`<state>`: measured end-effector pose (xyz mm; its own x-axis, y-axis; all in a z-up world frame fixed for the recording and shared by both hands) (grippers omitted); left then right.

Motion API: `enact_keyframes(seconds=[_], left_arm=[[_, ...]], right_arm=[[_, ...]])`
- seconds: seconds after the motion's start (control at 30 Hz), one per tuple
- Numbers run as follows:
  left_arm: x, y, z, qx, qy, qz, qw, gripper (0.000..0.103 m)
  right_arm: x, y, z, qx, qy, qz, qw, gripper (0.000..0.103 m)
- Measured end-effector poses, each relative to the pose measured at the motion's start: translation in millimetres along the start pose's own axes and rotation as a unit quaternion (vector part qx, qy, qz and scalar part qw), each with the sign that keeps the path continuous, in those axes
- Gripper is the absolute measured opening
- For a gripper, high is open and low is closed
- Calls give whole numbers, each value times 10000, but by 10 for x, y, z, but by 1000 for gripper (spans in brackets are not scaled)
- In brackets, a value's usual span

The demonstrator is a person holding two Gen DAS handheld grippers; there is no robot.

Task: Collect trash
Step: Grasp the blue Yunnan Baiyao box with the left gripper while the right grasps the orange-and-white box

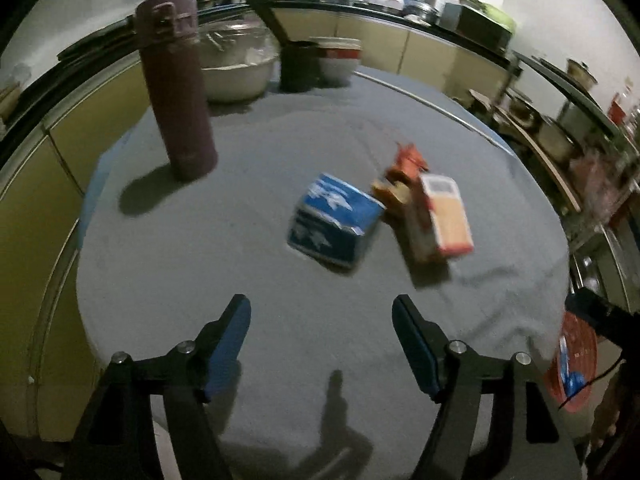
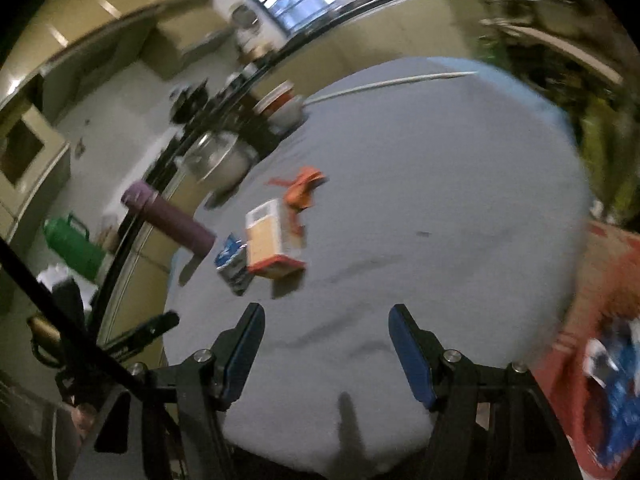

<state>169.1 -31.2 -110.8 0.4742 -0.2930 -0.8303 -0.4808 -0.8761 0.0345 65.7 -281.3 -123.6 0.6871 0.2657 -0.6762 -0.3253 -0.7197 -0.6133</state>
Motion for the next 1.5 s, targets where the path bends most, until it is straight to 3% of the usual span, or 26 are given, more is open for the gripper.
enact_keyframes(seconds=[0.27,0.47,0.53,0.6,0.73,0.8,0.87,0.97,1.03,1.1,1.3,1.43,1.5], left_arm=[[152,-258,-82,-222,-78,77,9997,74],[209,-407,-88,-266,-196,75,9994,74],[236,-422,-122,-314,-246,142,9991,74],[258,-390,-166,-337,-296,245,9987,74],[374,-305,-342,-556,-390,375,9970,74],[495,-259,-440,-917,-566,438,9932,75],[606,-250,-485,-1419,-731,535,9857,75],[780,-249,-539,-2388,-920,555,9651,75],[903,-211,-568,-2739,-1114,579,9535,75],[981,-162,-581,-2906,-1262,518,9471,75],[1245,13,-642,-2810,-1525,4,9475,75],[1421,73,-544,-2599,-1726,-90,9500,75],[1401,80,-533,-2550,-1554,-58,9544,72]], right_arm=[[885,-611,-186,-621,-395,331,9967,68],[1387,-660,-280,-1011,-488,1145,9871,68],[1467,-628,-277,-973,-558,1105,9875,67],[1449,-574,-280,-1004,-424,1178,9870,52],[1275,-433,-259,-818,-313,1031,9908,51],[1156,-404,-236,-839,-240,933,9918,51],[993,-364,-202,-912,-106,871,9920,51],[789,-302,-141,-982,46,813,9918,51],[697,-267,-96,-953,101,711,9929,51],[608,-223,-55,-928,122,618,9937,51],[523,-98,91,-857,45,376,9956,51],[481,-43,154,-835,0,241,9962,51],[426,-30,158,-838,48,175,9963,51]])
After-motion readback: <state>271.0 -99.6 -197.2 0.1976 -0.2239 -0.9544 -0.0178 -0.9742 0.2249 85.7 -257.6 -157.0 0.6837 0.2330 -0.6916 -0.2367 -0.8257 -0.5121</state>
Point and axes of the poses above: each gripper's, at about its wrist camera, not at the fingertips, and x roughly the way its jaws point, y to its right, z to its underside, the point moved 6 cm from there along x, roughly the way its jaws point, and after that the axes turned 9 degrees about x, right-handed, at the moved point
